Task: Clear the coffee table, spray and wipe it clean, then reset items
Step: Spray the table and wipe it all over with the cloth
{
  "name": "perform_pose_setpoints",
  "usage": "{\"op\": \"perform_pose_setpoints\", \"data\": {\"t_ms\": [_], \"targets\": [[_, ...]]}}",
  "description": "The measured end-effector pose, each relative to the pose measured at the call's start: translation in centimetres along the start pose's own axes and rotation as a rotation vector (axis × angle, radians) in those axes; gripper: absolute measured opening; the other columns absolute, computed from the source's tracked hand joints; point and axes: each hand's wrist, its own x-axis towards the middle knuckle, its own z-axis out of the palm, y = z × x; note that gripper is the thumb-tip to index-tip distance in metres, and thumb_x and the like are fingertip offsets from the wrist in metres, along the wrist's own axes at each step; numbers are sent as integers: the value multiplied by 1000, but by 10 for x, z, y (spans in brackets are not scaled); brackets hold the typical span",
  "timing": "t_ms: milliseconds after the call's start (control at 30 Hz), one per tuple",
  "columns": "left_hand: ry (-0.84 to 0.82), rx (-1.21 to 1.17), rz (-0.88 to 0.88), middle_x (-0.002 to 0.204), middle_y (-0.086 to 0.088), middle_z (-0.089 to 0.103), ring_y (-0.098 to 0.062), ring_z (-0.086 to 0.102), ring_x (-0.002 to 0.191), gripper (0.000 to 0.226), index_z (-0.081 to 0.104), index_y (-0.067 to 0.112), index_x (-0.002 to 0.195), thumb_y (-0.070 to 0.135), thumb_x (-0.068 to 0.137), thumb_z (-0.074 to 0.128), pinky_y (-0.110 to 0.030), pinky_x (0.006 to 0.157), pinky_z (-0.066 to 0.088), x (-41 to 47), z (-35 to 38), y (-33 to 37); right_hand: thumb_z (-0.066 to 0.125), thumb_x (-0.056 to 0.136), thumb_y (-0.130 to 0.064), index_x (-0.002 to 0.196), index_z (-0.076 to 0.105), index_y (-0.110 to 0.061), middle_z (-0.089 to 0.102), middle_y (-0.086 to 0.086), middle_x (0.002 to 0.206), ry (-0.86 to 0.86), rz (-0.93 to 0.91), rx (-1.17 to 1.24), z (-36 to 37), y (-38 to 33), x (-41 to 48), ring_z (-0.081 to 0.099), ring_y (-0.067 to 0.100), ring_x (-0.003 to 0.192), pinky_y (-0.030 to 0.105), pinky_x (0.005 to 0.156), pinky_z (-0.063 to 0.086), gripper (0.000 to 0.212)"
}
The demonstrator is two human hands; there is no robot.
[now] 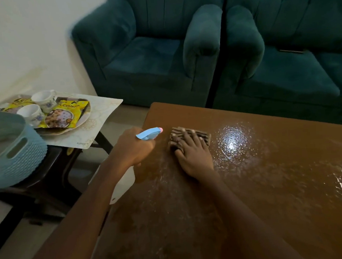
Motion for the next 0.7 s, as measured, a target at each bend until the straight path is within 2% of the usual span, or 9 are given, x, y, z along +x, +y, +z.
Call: {"op": "perform_pose_setpoints", "data": {"t_ms": [100, 167, 267, 333, 400, 467, 567, 633, 700], "targets": [[32, -32, -45, 93, -8, 66, -22, 64, 73, 28, 60, 13, 113, 33, 93, 60, -23, 46, 45, -5, 1, 1, 7, 91, -60, 153, 12, -45, -4, -17, 163, -47, -223, -30, 0, 11, -41, -14, 10, 150, 33, 119, -8, 64], [49, -52, -62, 94, -8, 65, -22, 64, 72, 29, 59, 15, 116, 33, 93, 60, -22, 44, 44, -9, 3, 1, 4, 87, -61, 151, 11, -50, -6, -23, 160, -46, -236, -29, -5, 34, -62, -16, 6, 148, 29, 117, -9, 66], [59, -59, -67, 94, -7, 65, -22, 64, 73, 30, 58, 15, 117, 32, 93, 60, -21, 43, 43, -12, 6, 1, 4, 86, -61, 152, 15, -47, -4, -21, 162, -10, -75, -29, -17, 75, -66, -17, 5, 147, 33, 119, -6, 69], [58, -59, -69, 91, -7, 66, -22, 65, 73, 29, 59, 14, 115, 31, 92, 61, -21, 43, 45, -14, 7, -1, 12, 94, -57, 154, 16, -43, -2, -15, 164, 19, 81, -32, -24, 92, -53, -14, 9, 149, 39, 121, -2, 61], [53, -72, -82, 89, -6, 66, -22, 66, 74, 27, 57, 15, 114, 31, 92, 62, -22, 45, 46, -16, 6, -2, 21, 100, -51, 155, 14, -41, -2, -10, 165, 38, 214, -7, -27, 87, -31, -12, 15, 150, 42, 121, -3, 56], [55, -93, -80, 89, -6, 67, -22, 67, 77, 24, 54, 18, 112, 30, 93, 62, -23, 47, 48, -16, 4, -2, 22, 101, -51, 155, 9, -41, -4, -6, 165, 54, 242, 1, -24, 65, -11, -12, 19, 151, 43, 121, -4, 56], [52, -92, -39, 87, -7, 67, -23, 68, 76, 21, 56, 18, 110, 30, 93, 61, -25, 53, 52, -13, -2, -4, 15, 99, -55, 155, 7, -42, -6, -7, 165, 19, 49, -38, -11, 29, -6, -12, 19, 151, 41, 121, -4, 59], [26, -73, -28, 86, -6, 68, -22, 67, 74, 22, 57, 17, 110, 31, 93, 61, -24, 51, 50, -9, -5, -7, 4, 91, -60, 154, 8, -44, -7, -13, 163, -10, -67, -68, -5, 18, -27, -14, 15, 150, 36, 120, -7, 66], [-8, -64, -25, 86, -6, 67, -21, 67, 72, 24, 57, 17, 111, 32, 93, 61, -22, 48, 47, -5, -7, -13, 0, 85, -61, 153, 8, -48, -9, -19, 161, -15, -83, -53, -3, 21, -52, -18, 11, 149, 31, 118, -10, 70]]}}
